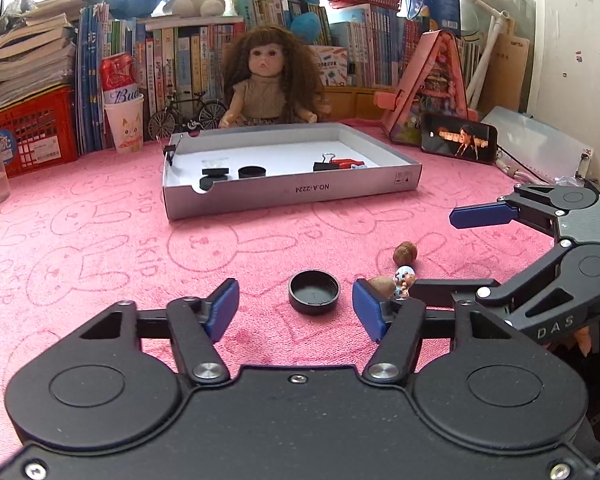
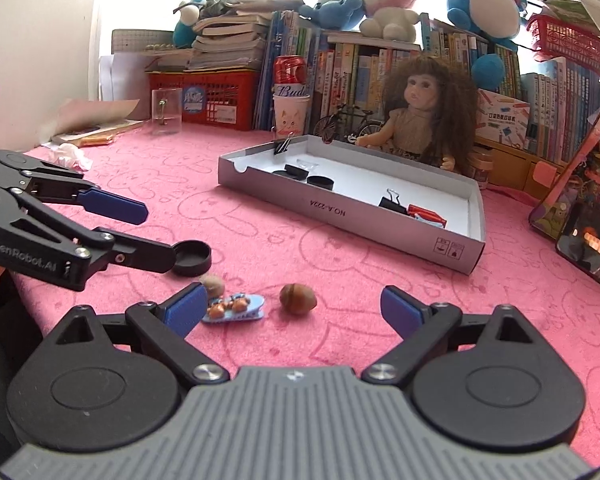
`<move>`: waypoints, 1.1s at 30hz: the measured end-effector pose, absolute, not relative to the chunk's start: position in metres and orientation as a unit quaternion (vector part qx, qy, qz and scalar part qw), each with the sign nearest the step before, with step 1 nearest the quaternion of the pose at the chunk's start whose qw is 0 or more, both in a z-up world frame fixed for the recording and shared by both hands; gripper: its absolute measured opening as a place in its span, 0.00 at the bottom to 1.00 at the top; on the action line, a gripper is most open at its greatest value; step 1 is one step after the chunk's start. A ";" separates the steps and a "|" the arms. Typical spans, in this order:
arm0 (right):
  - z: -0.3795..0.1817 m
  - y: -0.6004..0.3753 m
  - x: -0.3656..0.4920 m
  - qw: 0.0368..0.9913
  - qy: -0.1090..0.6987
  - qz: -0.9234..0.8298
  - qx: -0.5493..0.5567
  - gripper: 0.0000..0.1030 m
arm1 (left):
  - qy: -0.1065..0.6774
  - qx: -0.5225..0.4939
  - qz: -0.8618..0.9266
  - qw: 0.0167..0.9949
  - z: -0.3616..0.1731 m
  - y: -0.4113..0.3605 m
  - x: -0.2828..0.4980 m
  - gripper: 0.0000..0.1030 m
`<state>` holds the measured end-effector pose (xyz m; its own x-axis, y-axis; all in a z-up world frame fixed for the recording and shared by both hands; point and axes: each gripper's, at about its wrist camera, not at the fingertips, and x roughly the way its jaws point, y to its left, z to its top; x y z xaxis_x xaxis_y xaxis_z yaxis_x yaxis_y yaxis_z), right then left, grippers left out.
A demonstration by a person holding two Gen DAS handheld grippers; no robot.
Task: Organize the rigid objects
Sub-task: 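Close left tool on the black lid while right tool grasps a brown acorn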
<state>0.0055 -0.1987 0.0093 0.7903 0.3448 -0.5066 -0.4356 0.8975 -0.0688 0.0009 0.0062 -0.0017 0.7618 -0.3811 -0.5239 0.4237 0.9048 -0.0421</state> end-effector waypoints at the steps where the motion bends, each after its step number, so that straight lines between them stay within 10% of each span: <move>1: 0.009 -0.198 0.006 0.943 0.248 0.200 -0.091 0.95 | 0.271 0.038 -0.213 0.938 -0.002 0.005 0.002 0.54; 21: 0.007 -0.204 0.022 0.950 0.273 0.145 -0.041 0.75 | 0.278 0.050 -0.192 0.940 -0.016 -0.010 0.014 0.50; 33: 0.002 -0.197 0.021 0.950 0.278 0.139 -0.043 0.54 | 0.266 0.056 -0.205 0.940 -0.018 -0.016 0.011 0.29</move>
<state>0.0214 -0.1972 0.0019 0.8074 0.2393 -0.5393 -0.2875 0.9578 -0.0055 0.0111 -0.0159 -0.0177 0.7743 -0.3557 -0.5234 0.4152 0.9097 -0.0041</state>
